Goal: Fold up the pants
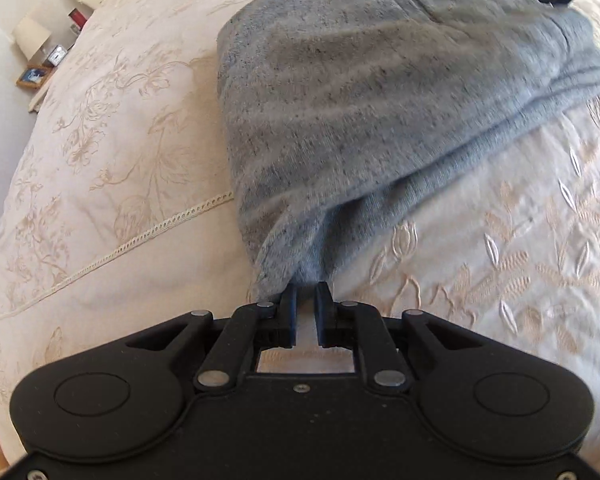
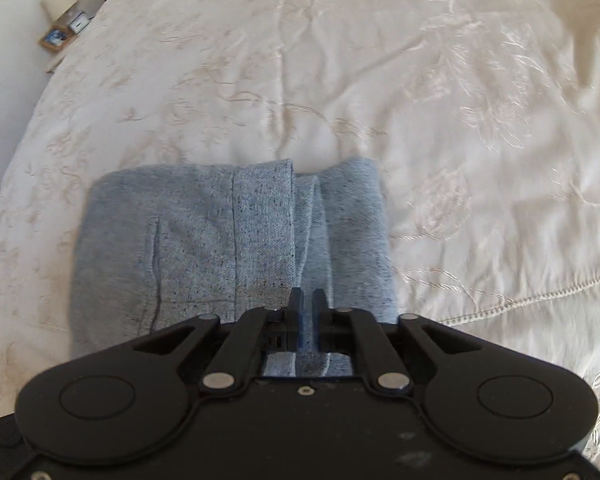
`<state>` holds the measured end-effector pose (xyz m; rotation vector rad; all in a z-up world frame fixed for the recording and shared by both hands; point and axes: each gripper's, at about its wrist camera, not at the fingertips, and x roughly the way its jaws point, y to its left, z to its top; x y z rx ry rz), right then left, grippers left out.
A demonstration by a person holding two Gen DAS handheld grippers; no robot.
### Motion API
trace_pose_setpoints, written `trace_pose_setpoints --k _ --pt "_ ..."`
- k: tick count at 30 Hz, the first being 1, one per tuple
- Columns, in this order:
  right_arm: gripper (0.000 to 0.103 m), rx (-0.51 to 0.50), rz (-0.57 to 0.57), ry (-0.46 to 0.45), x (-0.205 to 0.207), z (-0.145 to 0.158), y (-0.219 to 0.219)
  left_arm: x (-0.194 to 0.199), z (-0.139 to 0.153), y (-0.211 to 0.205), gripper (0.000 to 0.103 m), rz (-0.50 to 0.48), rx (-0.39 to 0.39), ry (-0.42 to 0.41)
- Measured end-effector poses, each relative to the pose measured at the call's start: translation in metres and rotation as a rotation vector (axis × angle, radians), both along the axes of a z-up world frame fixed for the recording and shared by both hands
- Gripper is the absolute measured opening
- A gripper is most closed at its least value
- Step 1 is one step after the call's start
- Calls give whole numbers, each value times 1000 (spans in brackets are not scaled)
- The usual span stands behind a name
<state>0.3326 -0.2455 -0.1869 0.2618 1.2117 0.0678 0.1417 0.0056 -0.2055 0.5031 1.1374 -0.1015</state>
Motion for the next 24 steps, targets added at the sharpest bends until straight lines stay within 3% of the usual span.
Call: trace_pose_setpoints --k 3,7,10,13,19,24 --pt "24 46 -36 -7 -6 -2 -9 -7 6 5 20 -25 0 19" --pt "35 84 -25 -25 -8 -3 -13 -8 32 31 21 32 -116 21" --pt "35 88 8 -35 1 -7 -9 -6 57 48 21 105 -204 -33" --pt "39 107 26 -22 11 -20 -3 12 71 58 21 173 -219 -87" --pt "44 48 22 19 23 -44 6 73 68 61 21 257 -273 -124" --pt "45 25 4 -3 19 -36 5 114 53 42 22 221 -358 -92"
